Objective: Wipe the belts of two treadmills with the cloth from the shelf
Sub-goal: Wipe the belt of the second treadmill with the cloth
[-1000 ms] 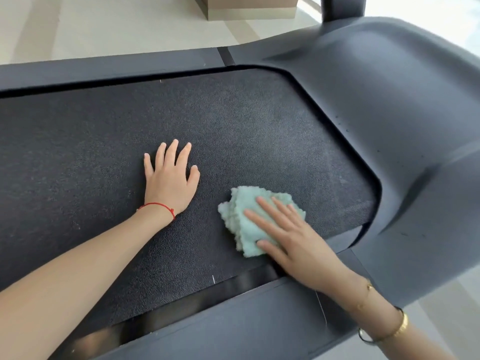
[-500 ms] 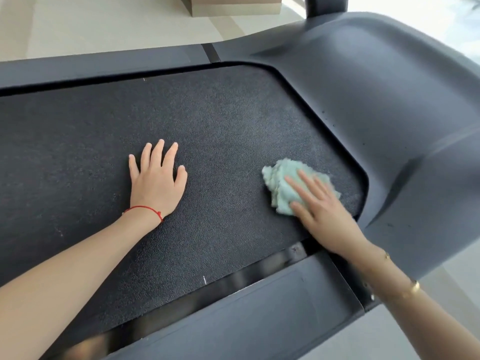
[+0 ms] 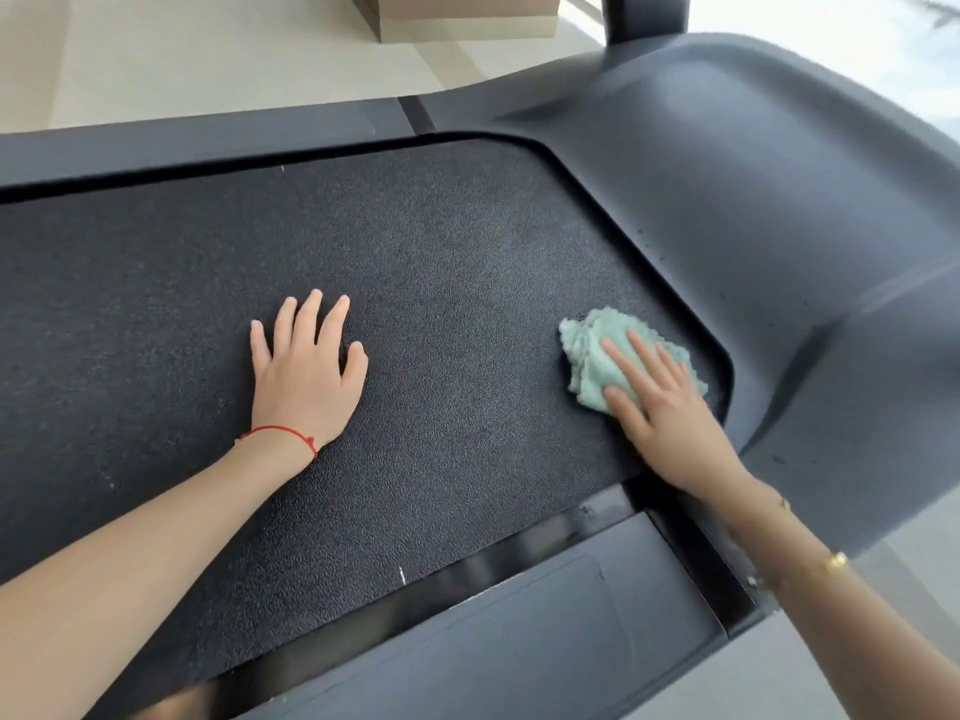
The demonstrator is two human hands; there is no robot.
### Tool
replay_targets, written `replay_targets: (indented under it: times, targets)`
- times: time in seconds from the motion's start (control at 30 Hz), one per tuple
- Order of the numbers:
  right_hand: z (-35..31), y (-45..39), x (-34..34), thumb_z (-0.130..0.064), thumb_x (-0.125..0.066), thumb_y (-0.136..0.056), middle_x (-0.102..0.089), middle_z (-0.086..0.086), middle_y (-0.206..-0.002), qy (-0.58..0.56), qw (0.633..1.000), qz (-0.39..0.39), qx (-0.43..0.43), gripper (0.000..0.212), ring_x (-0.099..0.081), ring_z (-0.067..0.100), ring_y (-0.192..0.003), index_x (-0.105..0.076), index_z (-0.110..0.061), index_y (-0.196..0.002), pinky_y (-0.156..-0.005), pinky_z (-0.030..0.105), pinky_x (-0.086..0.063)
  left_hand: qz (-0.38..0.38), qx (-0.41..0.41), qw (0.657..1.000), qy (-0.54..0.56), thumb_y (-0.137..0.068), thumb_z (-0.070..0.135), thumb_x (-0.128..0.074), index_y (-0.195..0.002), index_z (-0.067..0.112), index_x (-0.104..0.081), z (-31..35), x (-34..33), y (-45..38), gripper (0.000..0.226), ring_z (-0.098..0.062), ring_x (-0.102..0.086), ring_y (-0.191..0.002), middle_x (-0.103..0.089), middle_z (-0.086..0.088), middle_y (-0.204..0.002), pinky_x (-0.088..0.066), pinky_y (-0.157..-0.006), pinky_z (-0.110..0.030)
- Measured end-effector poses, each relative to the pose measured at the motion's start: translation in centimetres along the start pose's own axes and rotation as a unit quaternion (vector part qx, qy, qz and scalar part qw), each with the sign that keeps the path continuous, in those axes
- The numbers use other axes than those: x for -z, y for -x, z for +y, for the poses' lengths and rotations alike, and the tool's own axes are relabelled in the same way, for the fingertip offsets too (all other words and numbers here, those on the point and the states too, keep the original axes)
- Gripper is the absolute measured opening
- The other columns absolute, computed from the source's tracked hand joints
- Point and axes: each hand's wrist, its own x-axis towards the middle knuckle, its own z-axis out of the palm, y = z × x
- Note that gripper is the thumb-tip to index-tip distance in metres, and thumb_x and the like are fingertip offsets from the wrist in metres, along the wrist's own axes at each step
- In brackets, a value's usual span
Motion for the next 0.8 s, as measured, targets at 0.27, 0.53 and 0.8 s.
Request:
replay_targets:
  times: [0.27, 0.53, 0.8]
  targets:
    - [-4.7, -5.2, -2.3, -0.044, -0.036, -0.102, -0.021, 0.002, -0.162, 0.010, 1.000, 0.016, 0.019, 0.052, -0.011, 0.029, -0.150, -0.029, -0.032, -0.152, -0.122, 0.043, -0.001, -0.002, 0.006, 1.000, 0.002, -0.100, 0.036, -0.040, -0.152, 0.020, -0.035, 0.0, 0.1, 0.1, 0.056, -0.030, -0.019, -0.149, -0.029, -0.009, -0.160, -0.009, -0.120, -0.058]
    - [-2.5, -3.3, -1.2, -0.054, -0.025, -0.098, -0.021, -0.003, -0.161, -0.001, 0.996, -0.005, 0.092, 0.056, -0.012, 0.018, -0.150, -0.029, -0.036, -0.151, -0.123, 0.035, -0.004, -0.004, -0.002, 1.000, 0.007, -0.100, 0.037, -0.041, -0.152, 0.019, -0.036, -0.1, 0.2, 0.1, 0.055, -0.029, -0.019, -0.149, -0.029, -0.009, -0.160, -0.009, -0.120, -0.057]
    - [-7.4, -15.7, -3.2, -0.043, -0.032, -0.104, -0.018, 0.005, -0.162, 0.021, 1.000, 0.004, 0.011, 0.052, -0.009, 0.032, -0.150, -0.026, -0.030, -0.153, -0.122, 0.043, -0.002, -0.019, 0.003, 1.000, 0.005, -0.102, 0.035, -0.037, -0.154, 0.021, -0.031, -0.4, 0.6, 0.7, 0.054, -0.025, -0.016, -0.151, -0.026, -0.005, -0.162, -0.008, -0.123, -0.051]
